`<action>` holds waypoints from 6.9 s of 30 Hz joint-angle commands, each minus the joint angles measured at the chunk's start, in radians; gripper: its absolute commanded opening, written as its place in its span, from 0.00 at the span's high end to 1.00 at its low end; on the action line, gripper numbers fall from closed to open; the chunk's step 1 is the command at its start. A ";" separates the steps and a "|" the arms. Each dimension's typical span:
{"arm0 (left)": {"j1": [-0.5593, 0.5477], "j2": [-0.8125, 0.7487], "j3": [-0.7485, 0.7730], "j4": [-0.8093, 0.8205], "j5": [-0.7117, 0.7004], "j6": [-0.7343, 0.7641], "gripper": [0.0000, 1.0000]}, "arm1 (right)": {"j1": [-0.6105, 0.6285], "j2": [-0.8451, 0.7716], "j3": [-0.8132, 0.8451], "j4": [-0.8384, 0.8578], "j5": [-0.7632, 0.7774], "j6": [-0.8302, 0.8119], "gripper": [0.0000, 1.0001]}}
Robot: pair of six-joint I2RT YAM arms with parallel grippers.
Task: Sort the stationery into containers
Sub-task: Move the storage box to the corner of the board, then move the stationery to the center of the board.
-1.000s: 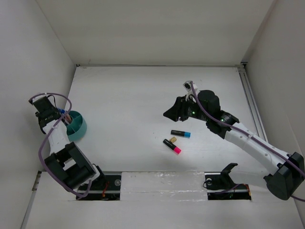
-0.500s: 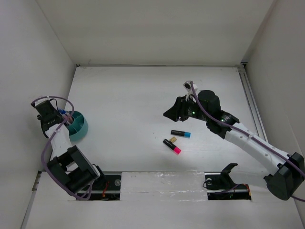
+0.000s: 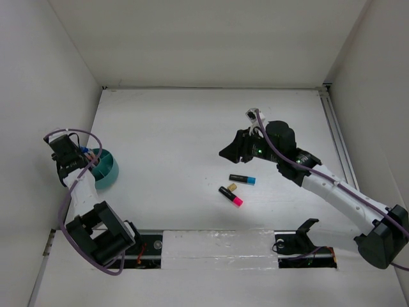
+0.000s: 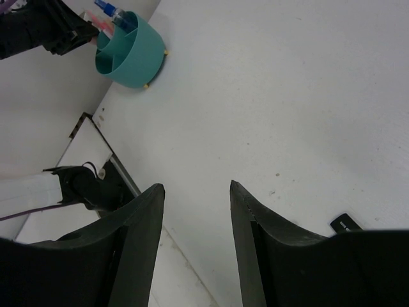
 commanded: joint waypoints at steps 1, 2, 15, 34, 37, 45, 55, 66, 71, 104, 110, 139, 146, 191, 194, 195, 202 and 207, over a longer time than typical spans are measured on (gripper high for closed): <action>-0.003 -0.036 -0.009 0.012 -0.004 0.001 0.98 | -0.001 -0.032 -0.005 0.060 -0.015 -0.014 0.49; -0.003 -0.036 -0.009 0.012 -0.016 -0.010 0.98 | -0.001 -0.032 -0.005 0.060 -0.015 -0.014 0.49; -0.003 -0.092 0.000 -0.031 -0.047 -0.054 1.00 | -0.001 -0.013 -0.005 0.069 -0.044 -0.014 0.50; 0.007 -0.085 0.009 -0.108 -0.050 -0.206 1.00 | 0.008 0.016 0.004 0.069 -0.064 -0.042 0.50; 0.007 -0.071 0.009 -0.117 -0.059 -0.233 1.00 | 0.008 0.016 0.004 0.069 -0.064 -0.042 0.50; 0.007 -0.157 0.017 -0.172 -0.068 -0.295 1.00 | 0.008 0.027 0.004 0.069 -0.064 -0.042 0.50; -0.015 -0.250 0.003 -0.194 -0.100 -0.334 1.00 | 0.008 0.066 0.013 0.078 -0.074 -0.042 0.50; -0.024 -0.392 -0.001 -0.293 -0.009 -0.538 1.00 | 0.008 0.089 0.022 0.078 -0.065 -0.051 0.50; -0.024 -0.389 -0.073 -0.272 0.022 -0.605 1.00 | 0.008 0.089 0.022 0.078 -0.065 -0.060 0.50; -0.024 -0.277 -0.167 -0.143 0.004 -0.656 1.00 | 0.017 0.117 0.032 0.078 -0.047 -0.070 0.50; -0.024 -0.267 -0.167 -0.134 0.004 -0.656 0.96 | 0.027 0.117 0.032 0.078 -0.047 -0.070 0.50; -0.024 -0.246 -0.087 -0.123 0.038 -0.613 0.46 | 0.054 0.117 0.032 0.078 -0.065 -0.088 0.50; -0.024 -0.361 -0.003 -0.209 0.152 -0.526 0.46 | 0.054 0.117 0.041 0.078 -0.065 -0.097 0.50; -0.580 -0.220 0.196 -0.280 0.507 -0.534 0.00 | 0.016 0.118 0.087 -0.451 0.596 0.032 0.43; -0.804 -0.079 0.297 -0.278 0.366 -0.567 0.00 | 0.016 0.139 0.064 -0.414 0.613 -0.003 0.44; -0.851 -0.047 0.311 -0.278 0.325 -0.579 0.00 | 0.016 0.139 0.029 -0.388 0.613 -0.028 0.44; -0.900 0.042 0.269 -0.223 0.288 -0.512 0.00 | -0.044 0.163 -0.085 -0.249 0.458 -0.152 0.44; -0.900 0.016 0.290 -0.283 0.257 -0.420 0.00 | -0.084 0.231 -0.096 -0.236 0.421 -0.183 0.42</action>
